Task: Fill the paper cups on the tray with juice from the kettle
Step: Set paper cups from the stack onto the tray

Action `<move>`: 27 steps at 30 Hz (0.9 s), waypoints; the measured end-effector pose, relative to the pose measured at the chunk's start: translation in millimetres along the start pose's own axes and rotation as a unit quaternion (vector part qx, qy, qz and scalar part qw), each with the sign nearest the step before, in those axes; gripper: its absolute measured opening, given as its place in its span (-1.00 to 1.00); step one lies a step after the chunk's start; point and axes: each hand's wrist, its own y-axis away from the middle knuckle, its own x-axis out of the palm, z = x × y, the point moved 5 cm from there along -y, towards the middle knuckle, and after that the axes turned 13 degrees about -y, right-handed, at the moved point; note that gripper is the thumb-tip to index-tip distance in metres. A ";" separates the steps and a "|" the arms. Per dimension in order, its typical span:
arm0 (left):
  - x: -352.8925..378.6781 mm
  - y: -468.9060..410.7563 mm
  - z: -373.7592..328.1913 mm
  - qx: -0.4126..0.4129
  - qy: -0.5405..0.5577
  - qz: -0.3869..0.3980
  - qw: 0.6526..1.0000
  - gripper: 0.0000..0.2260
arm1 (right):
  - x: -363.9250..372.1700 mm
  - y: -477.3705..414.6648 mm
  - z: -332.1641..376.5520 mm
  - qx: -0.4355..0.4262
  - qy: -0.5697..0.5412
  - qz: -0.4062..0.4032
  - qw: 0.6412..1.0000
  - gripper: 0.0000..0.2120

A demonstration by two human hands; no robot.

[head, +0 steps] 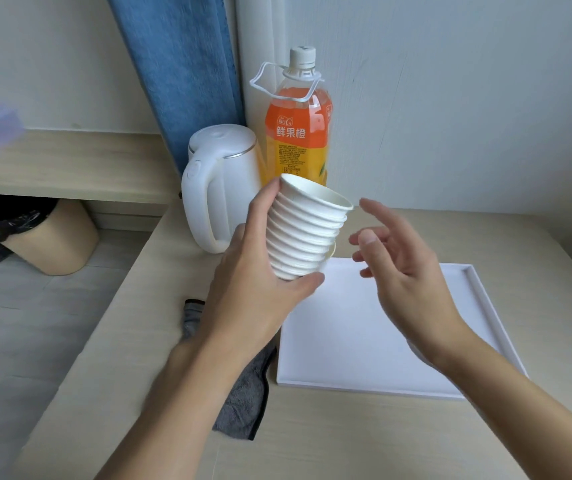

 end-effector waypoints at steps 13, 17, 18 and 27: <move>19.9 6.5 -10.3 0.019 -0.050 0.054 0.997 -0.03 | -18.4 -8.6 16.7 -0.062 -0.019 -0.011 0.998 -0.84; 23.9 6.2 -10.2 0.015 -0.042 0.064 0.997 -0.03 | -43.4 -15.8 32.7 -0.095 -0.063 -0.073 0.991 -0.86; 24.9 5.7 -10.1 0.008 -0.030 0.063 0.998 -0.03 | -51.1 -16.5 35.7 -0.101 -0.074 -0.087 0.988 -0.86; 29.1 3.7 -5.1 -0.025 0.010 0.047 0.999 -0.03 | -80.7 -18.6 -15.2 -0.022 0.177 -0.104 0.978 -0.90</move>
